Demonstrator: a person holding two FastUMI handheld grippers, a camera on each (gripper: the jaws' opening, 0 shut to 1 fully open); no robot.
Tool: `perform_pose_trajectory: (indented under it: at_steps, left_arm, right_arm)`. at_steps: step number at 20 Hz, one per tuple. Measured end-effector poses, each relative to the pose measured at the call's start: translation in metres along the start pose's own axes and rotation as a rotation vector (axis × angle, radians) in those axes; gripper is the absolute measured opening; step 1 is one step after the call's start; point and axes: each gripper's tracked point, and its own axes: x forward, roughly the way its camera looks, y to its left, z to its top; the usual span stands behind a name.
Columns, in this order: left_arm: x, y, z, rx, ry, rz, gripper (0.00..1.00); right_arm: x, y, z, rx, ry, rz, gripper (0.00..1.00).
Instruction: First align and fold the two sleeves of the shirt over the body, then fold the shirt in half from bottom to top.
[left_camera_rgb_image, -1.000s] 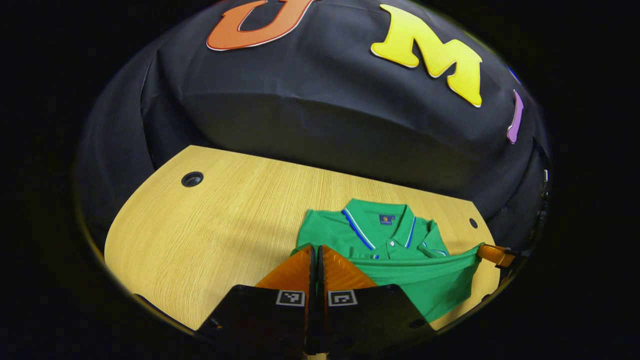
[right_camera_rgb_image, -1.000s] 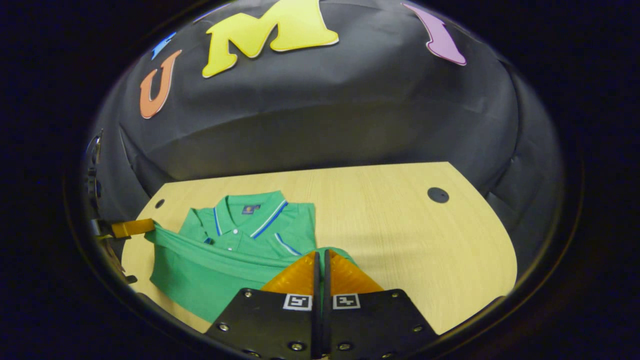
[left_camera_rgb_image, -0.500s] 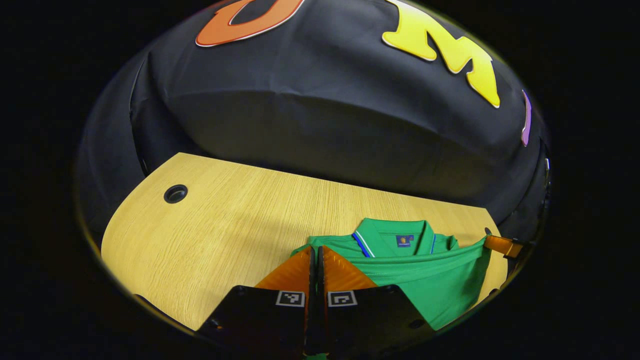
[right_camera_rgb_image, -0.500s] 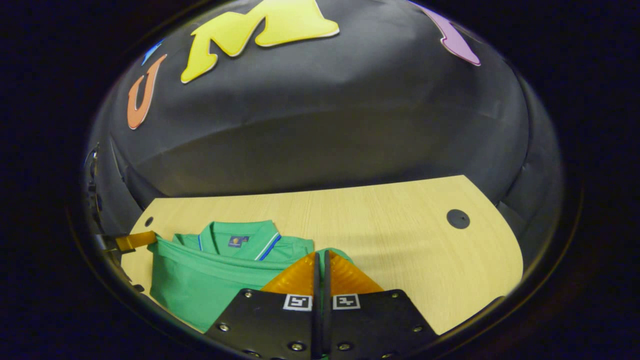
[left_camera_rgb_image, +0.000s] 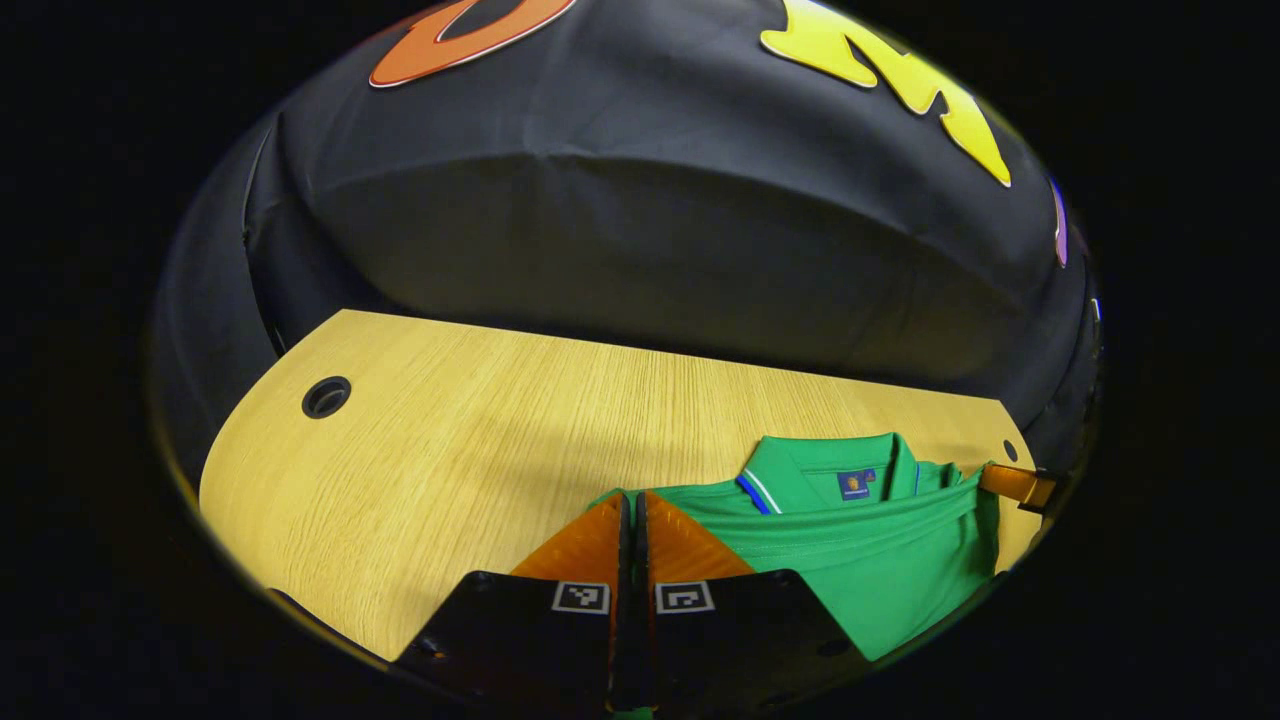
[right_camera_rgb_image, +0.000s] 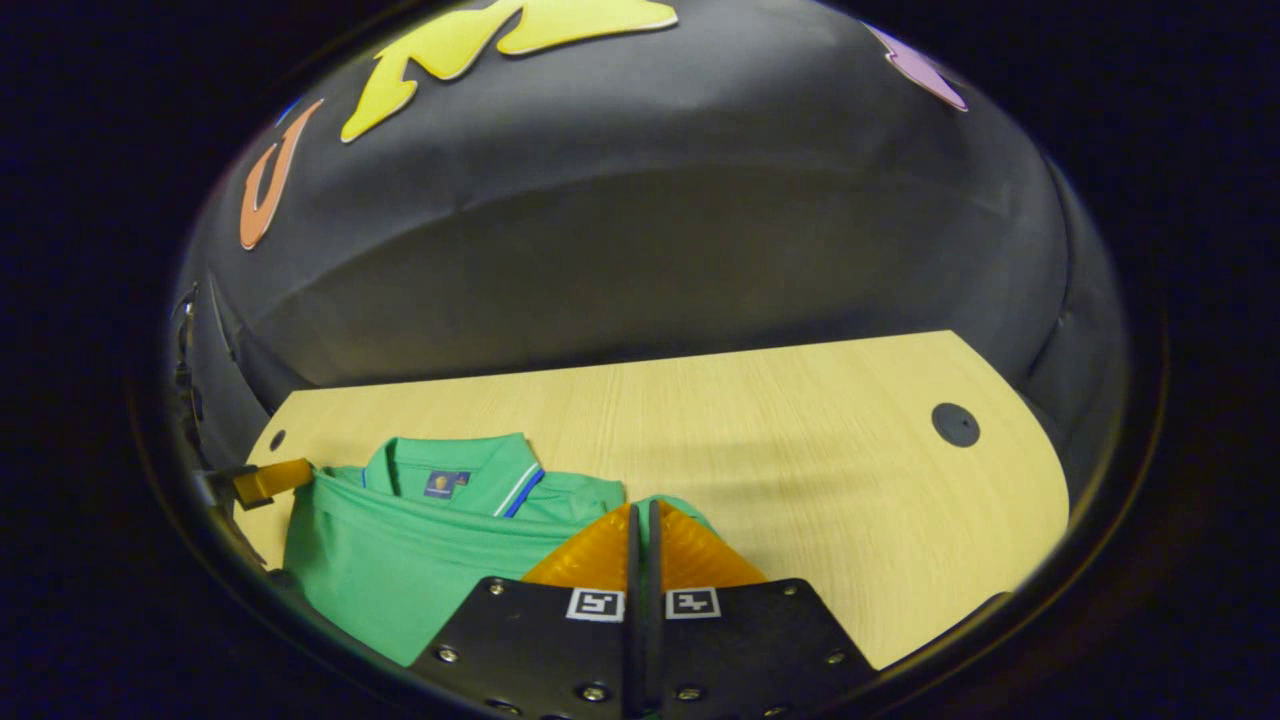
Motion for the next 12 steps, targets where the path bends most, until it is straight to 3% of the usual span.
perform_pose_trajectory:
  at_steps: [7, 9, 10, 11, 12]
  left_arm:
    - [0.004, 0.0, -0.005, -0.009, 0.004, -0.007, 0.03]
    - [0.0, 0.006, -0.001, -0.015, -0.012, 0.018, 0.08]
    - [0.003, 0.009, -0.004, -0.013, -0.008, 0.032, 0.39]
    - [-0.014, 0.008, 0.004, -0.014, -0.012, 0.043, 0.69]
    - [0.003, 0.01, 0.0, -0.027, -0.021, 0.041, 1.0]
  right_arm:
    - [0.006, 0.001, -0.005, -0.014, 0.005, -0.007, 0.01]
    - [0.008, 0.002, -0.006, -0.01, 0.004, -0.006, 0.02]
    - [0.008, 0.001, -0.009, -0.01, 0.006, -0.013, 0.05]
    - [0.01, 0.0, -0.009, -0.016, 0.01, -0.013, 0.14]
    - [0.004, -0.002, -0.006, -0.027, 0.003, -0.022, 0.35]
